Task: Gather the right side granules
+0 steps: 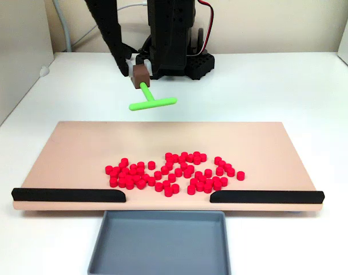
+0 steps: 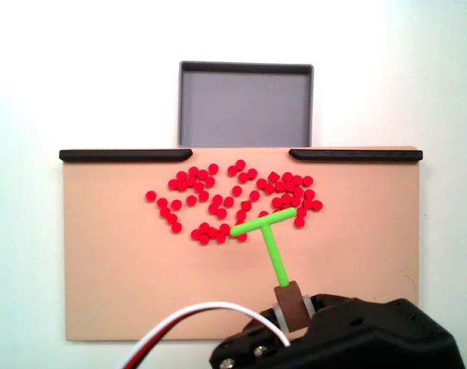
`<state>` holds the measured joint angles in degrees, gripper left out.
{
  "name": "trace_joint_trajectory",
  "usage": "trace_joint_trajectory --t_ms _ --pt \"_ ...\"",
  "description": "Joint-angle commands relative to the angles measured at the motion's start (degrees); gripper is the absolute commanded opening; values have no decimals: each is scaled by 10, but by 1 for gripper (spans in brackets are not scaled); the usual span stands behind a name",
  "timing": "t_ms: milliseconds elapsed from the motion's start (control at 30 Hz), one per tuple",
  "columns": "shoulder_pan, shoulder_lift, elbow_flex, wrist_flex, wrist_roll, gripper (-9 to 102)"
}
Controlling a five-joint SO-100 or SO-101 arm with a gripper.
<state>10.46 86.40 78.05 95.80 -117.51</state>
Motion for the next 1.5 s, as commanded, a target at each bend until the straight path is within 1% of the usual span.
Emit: trace_joint_trajectory --t_ms 0,267,500,667,833,1033,1167,1467 --pt "22 23 -18 -2 -69 0" --pt "73 24 -9 5 -272 0" --pt "111 25 -11 6 -475 0" --pt "119 6 -18 -1 -541 0" --pt "156 -5 -18 -2 -689 0" --pt "185 -52 -62 -3 -823 0" --pt "188 -83 -92 -3 -853 0" --pt "191 -137 -149 -3 -967 0"
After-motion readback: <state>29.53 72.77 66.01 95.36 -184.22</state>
